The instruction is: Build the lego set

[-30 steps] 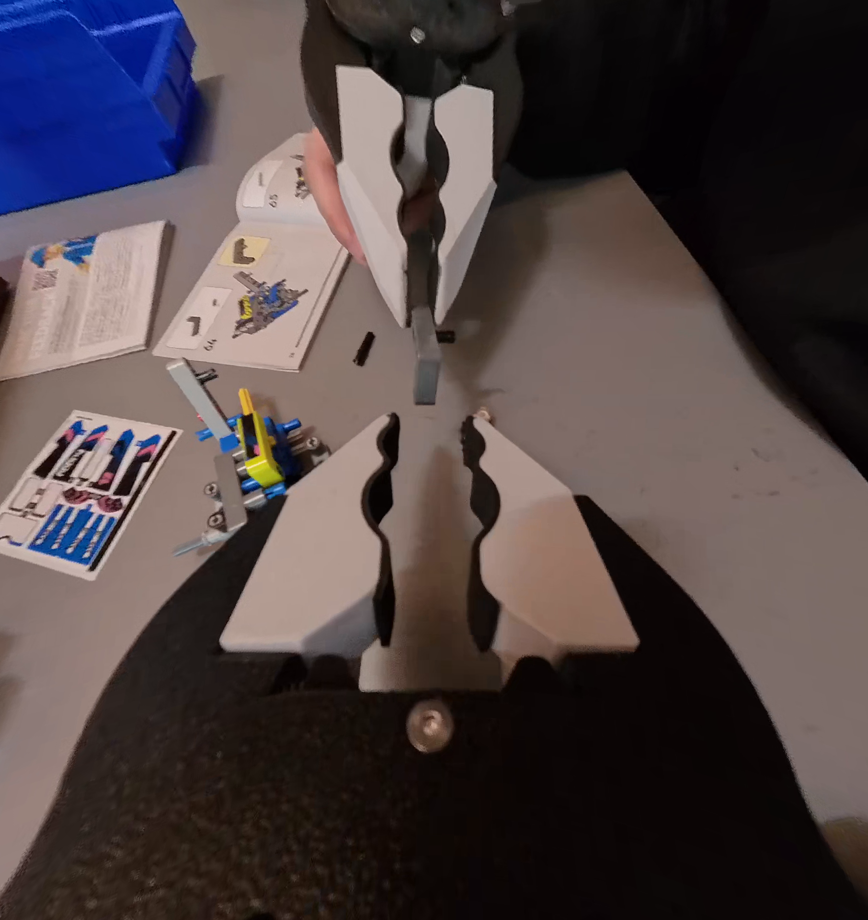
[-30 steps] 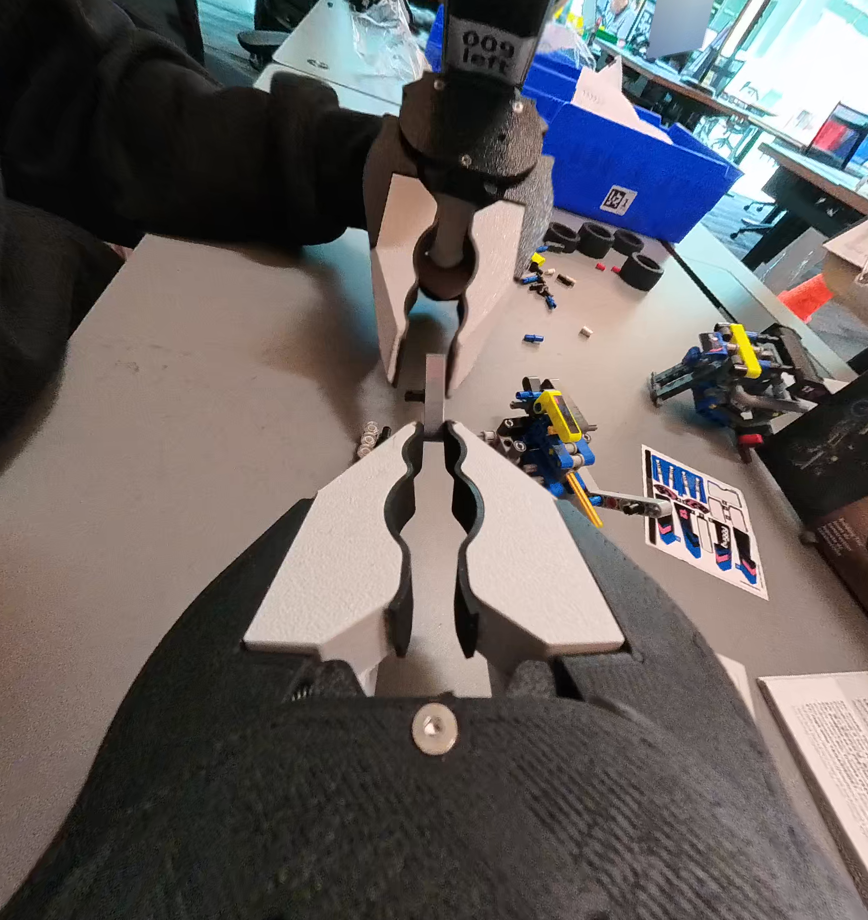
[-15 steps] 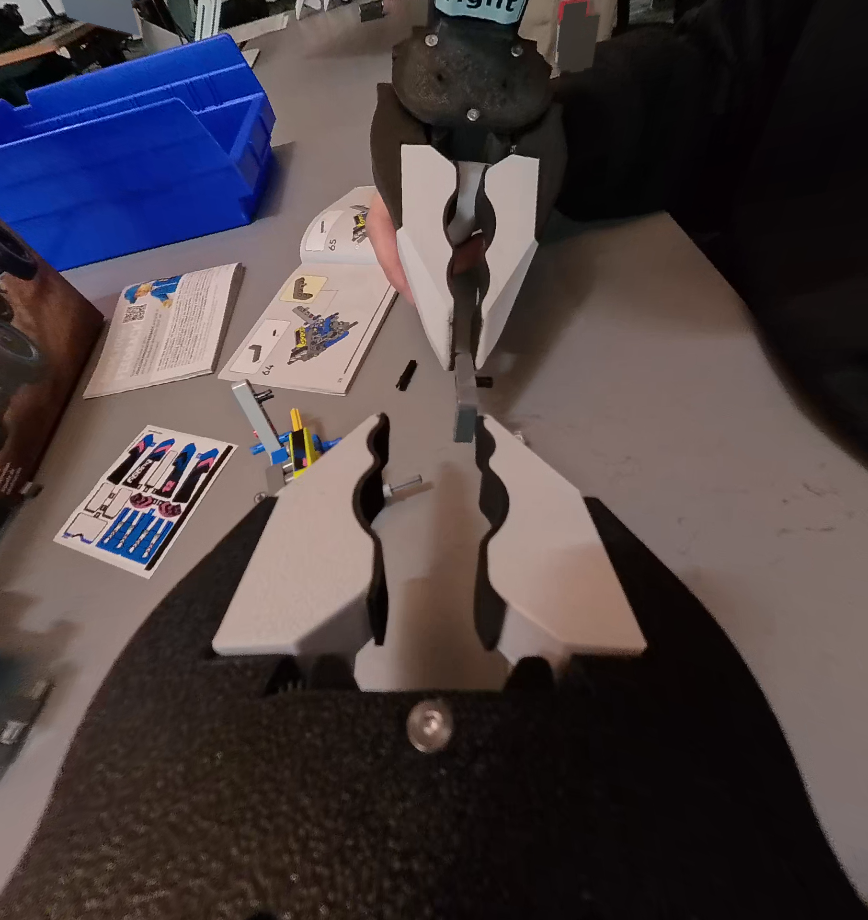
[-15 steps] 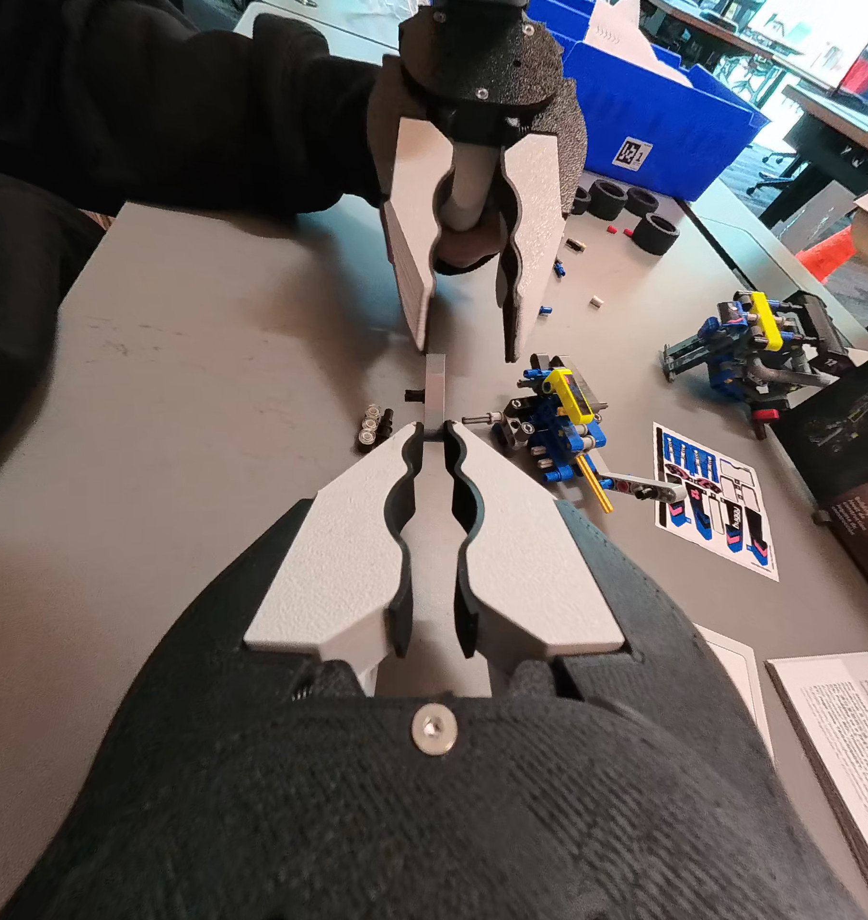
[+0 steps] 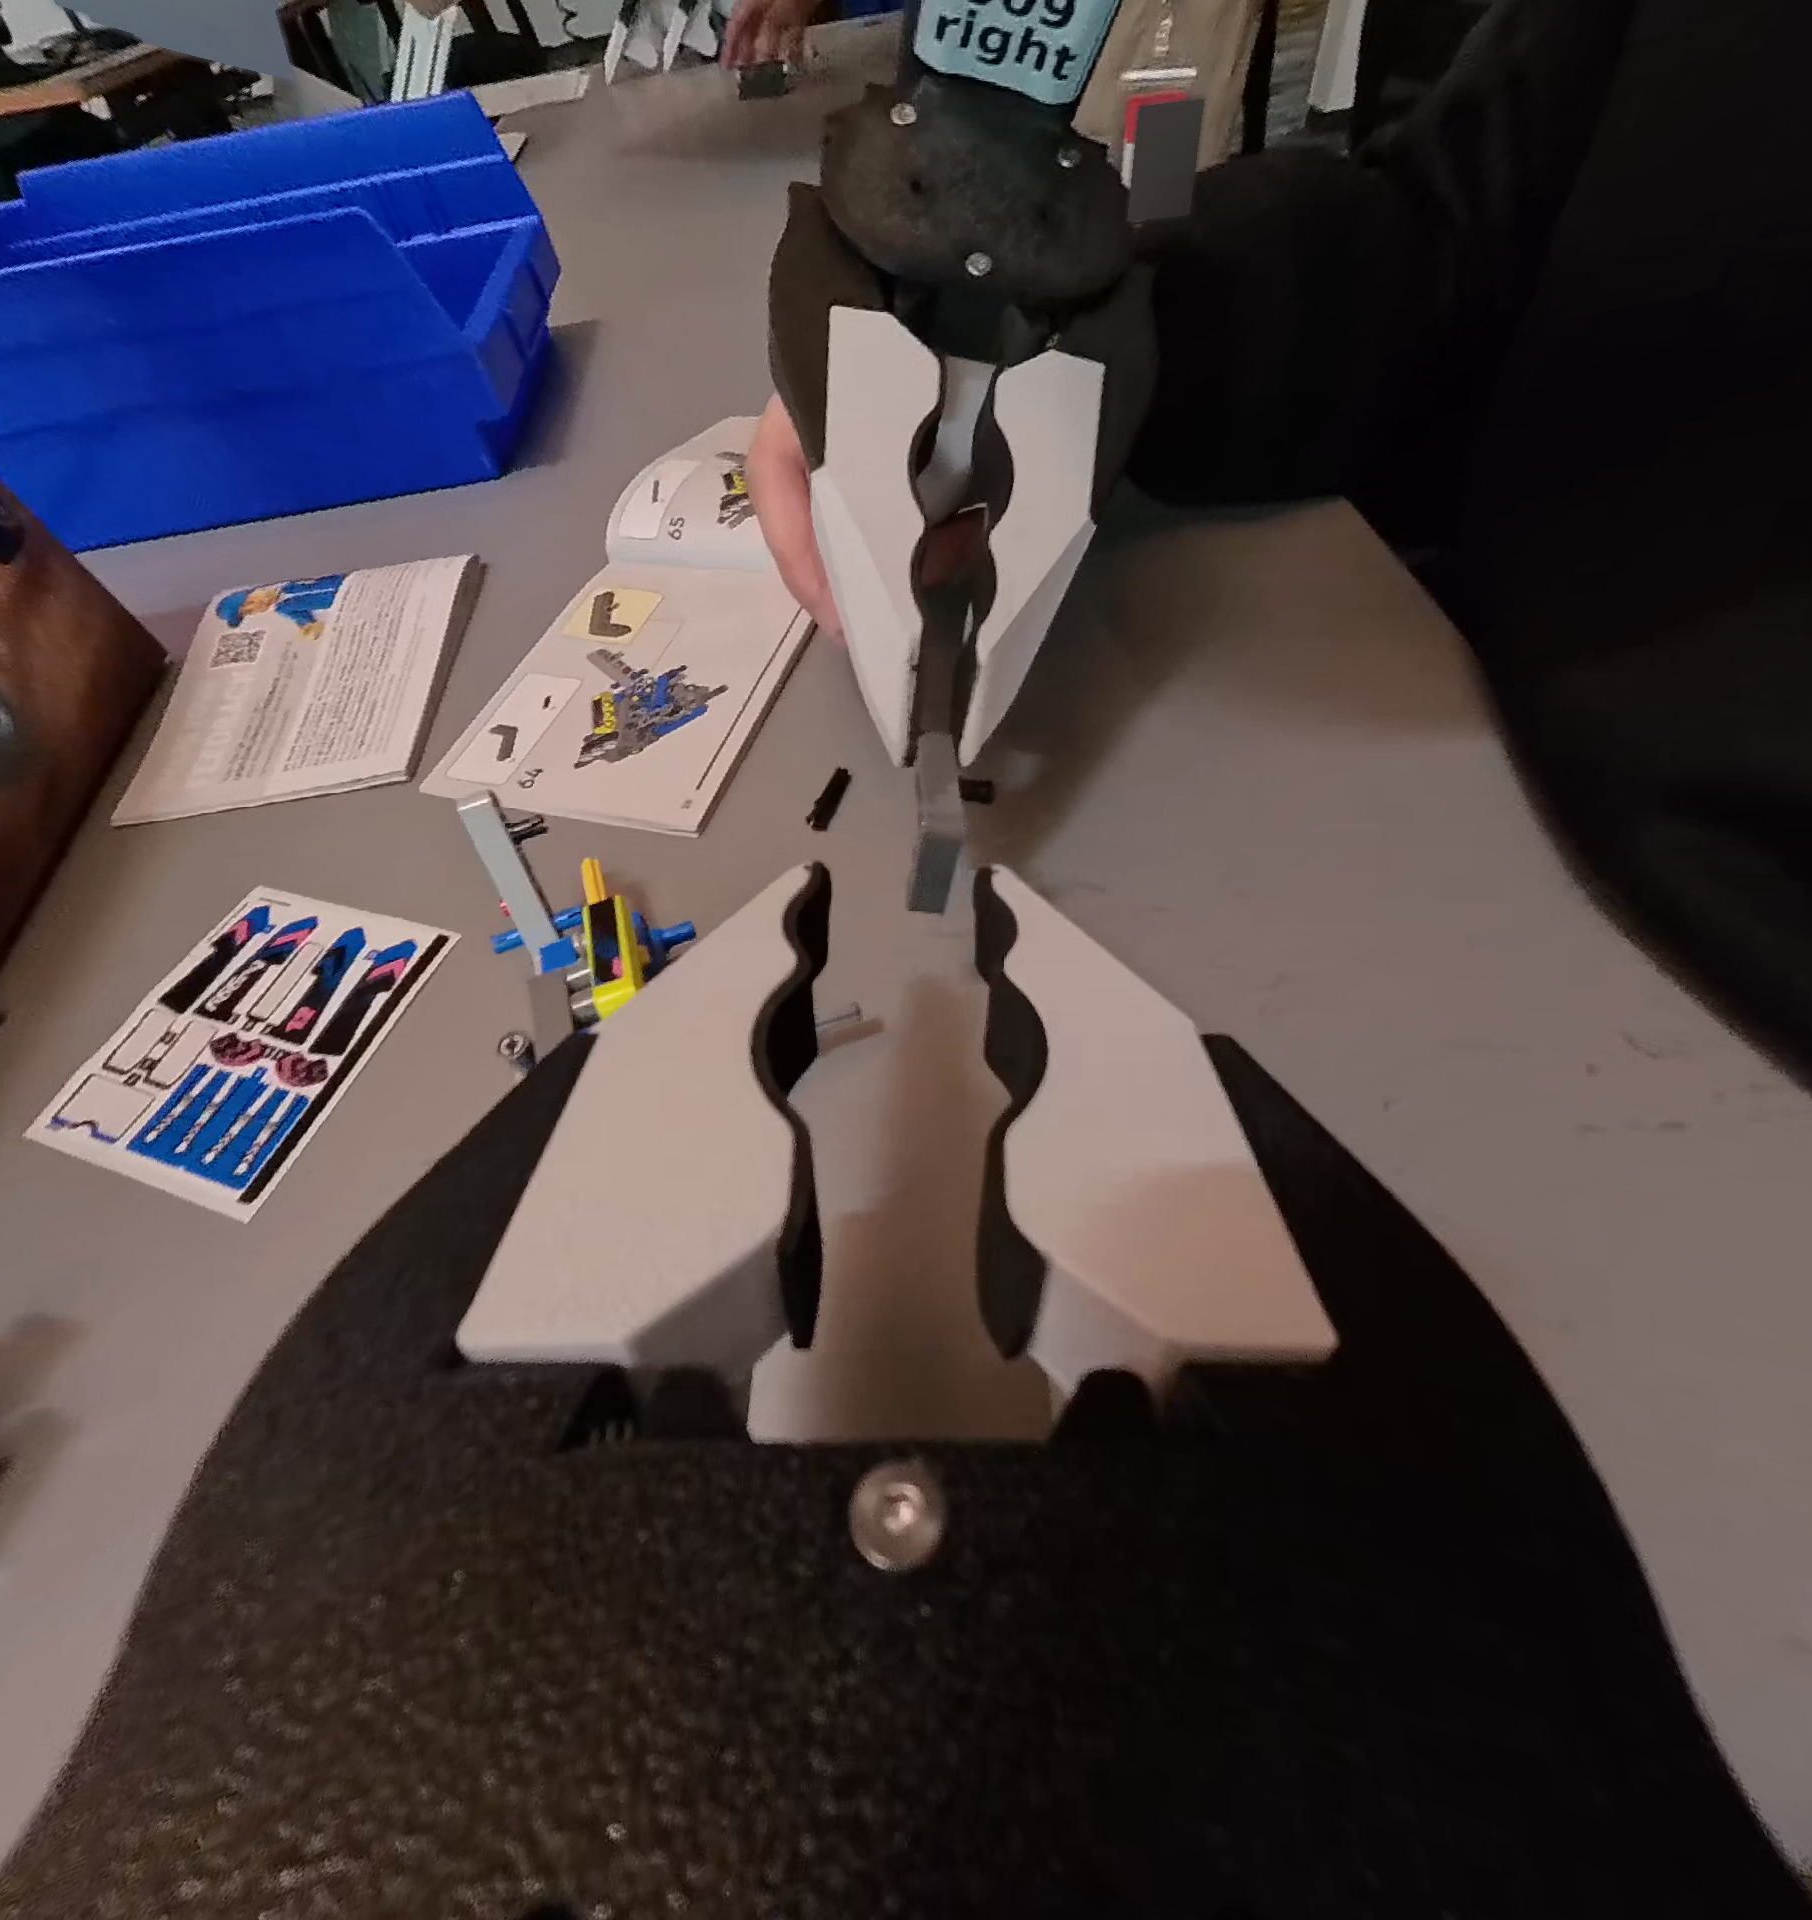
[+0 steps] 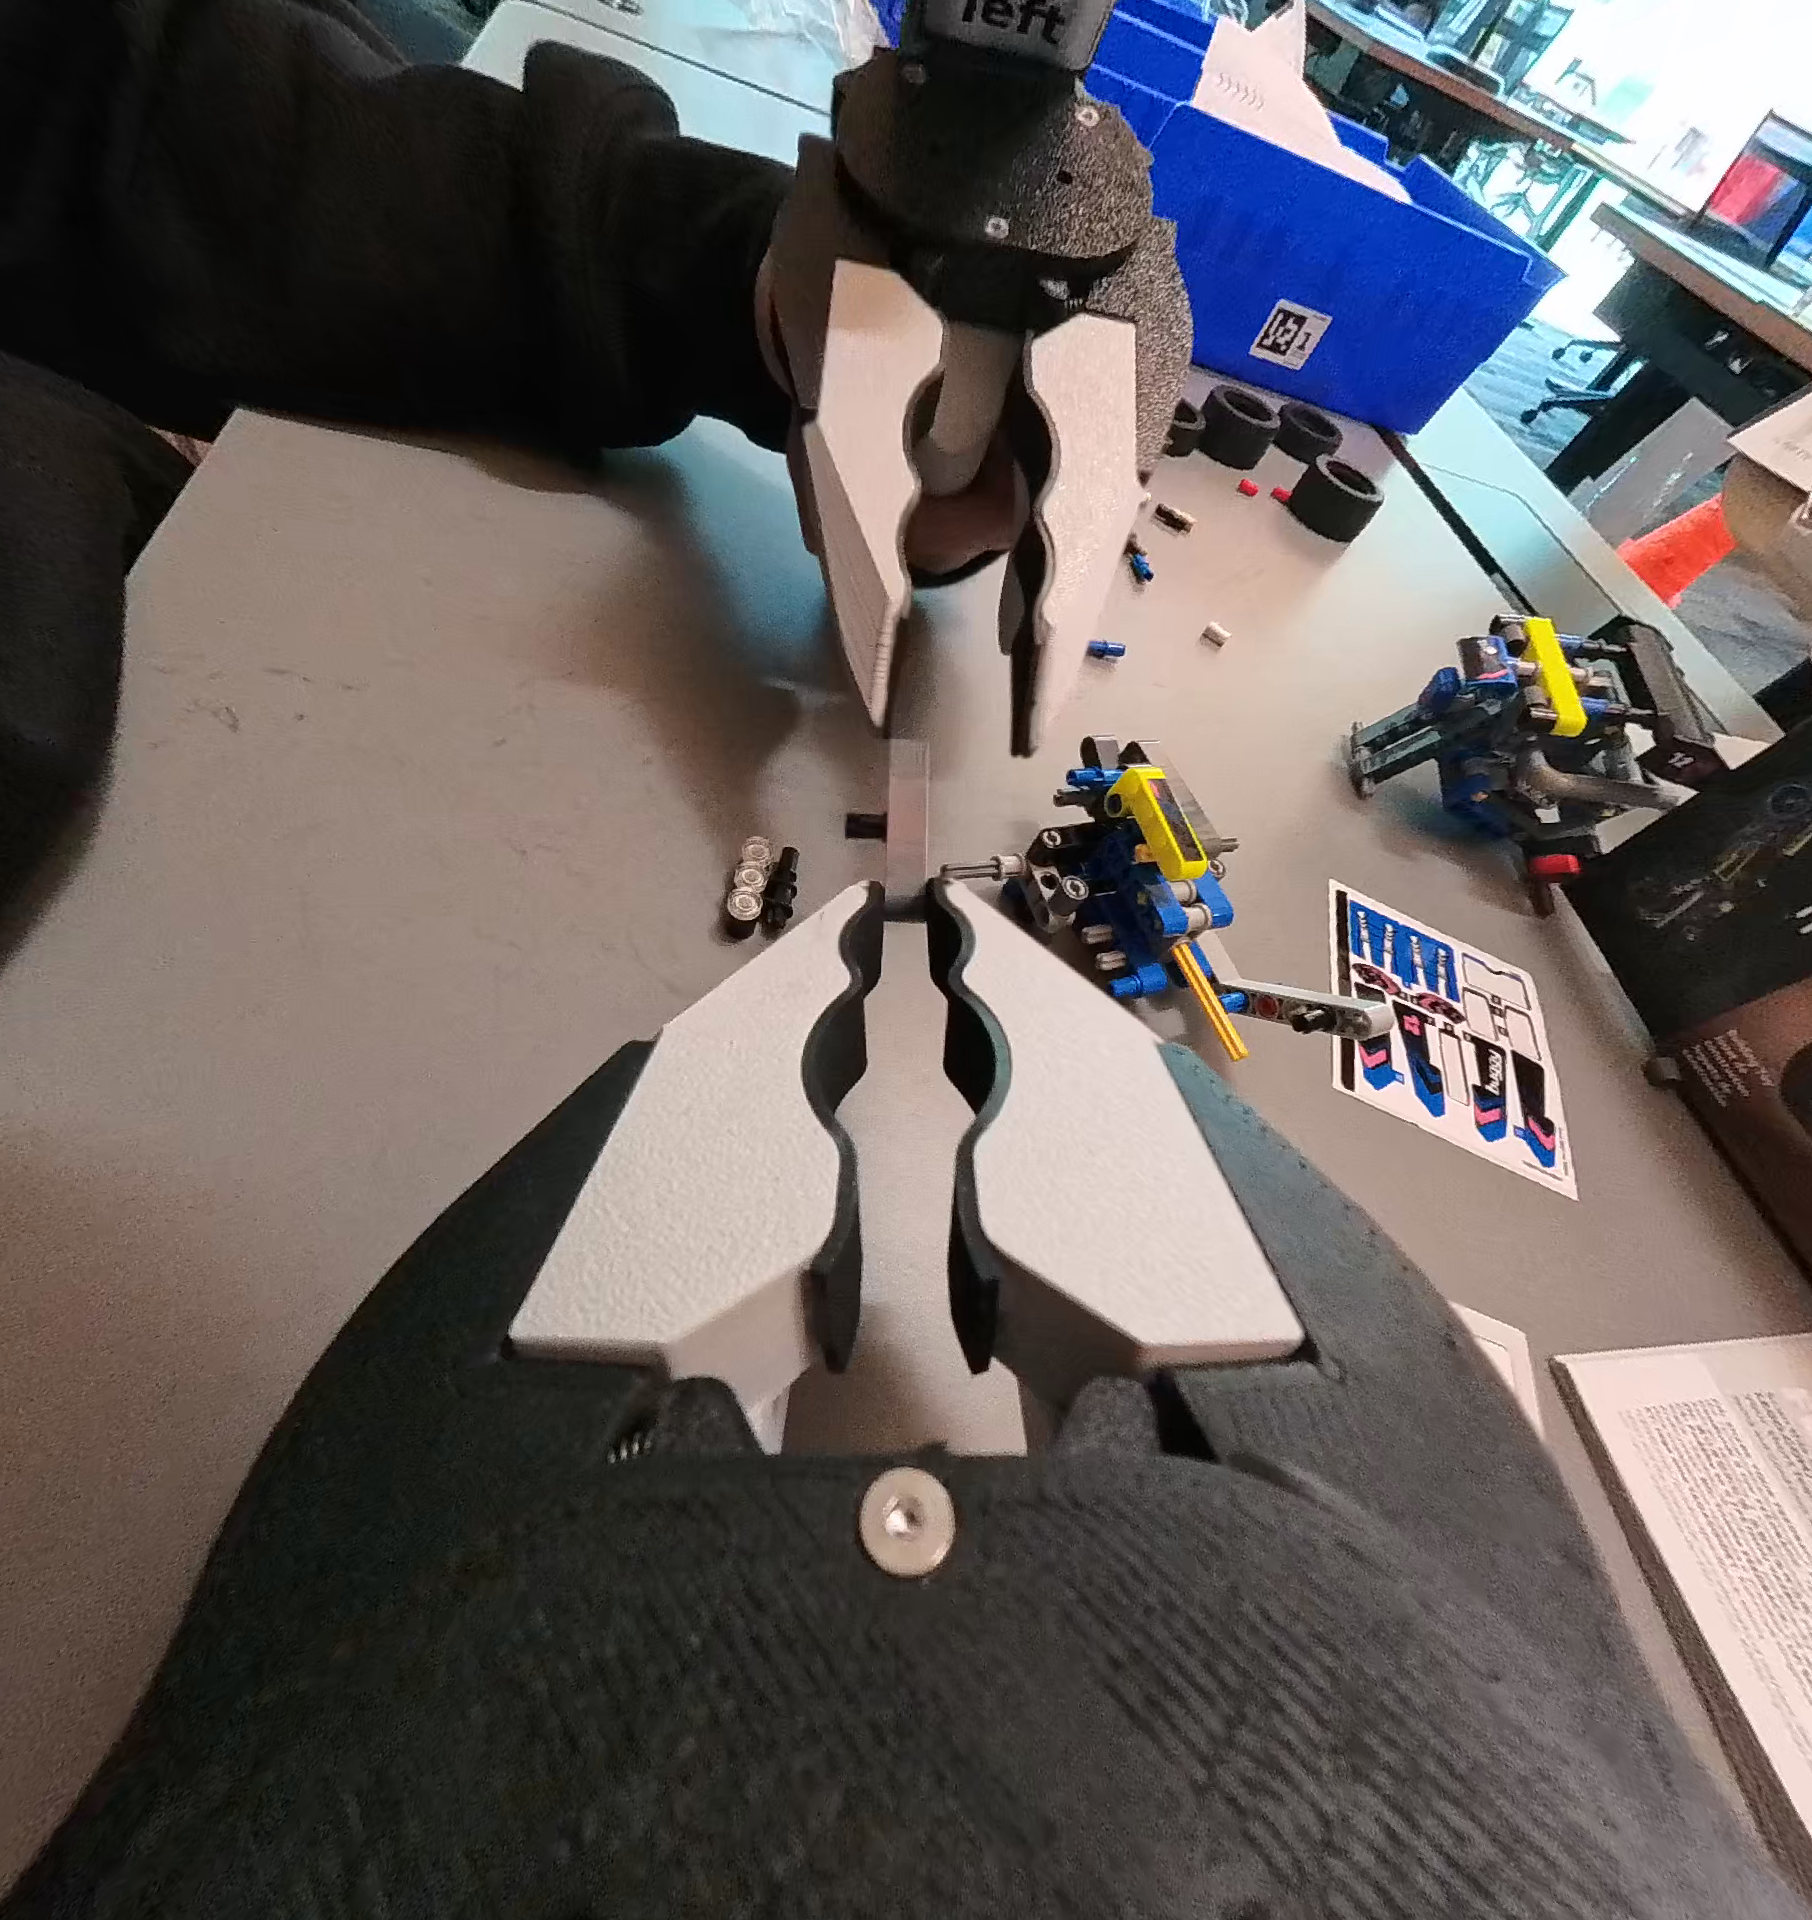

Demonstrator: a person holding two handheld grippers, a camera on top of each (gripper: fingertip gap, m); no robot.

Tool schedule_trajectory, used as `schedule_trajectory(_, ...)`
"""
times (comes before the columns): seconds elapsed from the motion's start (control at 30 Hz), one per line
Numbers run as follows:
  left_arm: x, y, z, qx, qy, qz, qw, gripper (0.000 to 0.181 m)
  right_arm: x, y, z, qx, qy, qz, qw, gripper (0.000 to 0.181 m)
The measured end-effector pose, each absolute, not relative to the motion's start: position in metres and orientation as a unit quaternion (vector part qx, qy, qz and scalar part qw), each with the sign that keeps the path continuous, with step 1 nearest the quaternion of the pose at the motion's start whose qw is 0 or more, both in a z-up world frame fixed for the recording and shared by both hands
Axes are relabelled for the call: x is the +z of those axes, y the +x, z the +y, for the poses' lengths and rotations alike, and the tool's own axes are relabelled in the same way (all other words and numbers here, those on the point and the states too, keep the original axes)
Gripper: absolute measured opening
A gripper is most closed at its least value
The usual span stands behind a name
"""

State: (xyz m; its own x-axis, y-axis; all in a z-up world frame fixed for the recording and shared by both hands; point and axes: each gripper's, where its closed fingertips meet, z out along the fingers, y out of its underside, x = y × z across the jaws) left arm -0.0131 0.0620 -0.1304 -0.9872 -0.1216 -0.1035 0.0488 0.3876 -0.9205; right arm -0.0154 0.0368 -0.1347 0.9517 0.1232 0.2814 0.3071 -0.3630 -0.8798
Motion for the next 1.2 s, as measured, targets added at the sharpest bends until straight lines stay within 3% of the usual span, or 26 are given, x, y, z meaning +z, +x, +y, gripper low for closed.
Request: schedule_trajectory(1.2,-0.133,-0.016,0.049,-0.536,-0.004,0.838,0.099,0.006,-0.127,-0.015,0.038,-0.107,-0.802,-0.147,0.569,0.006)
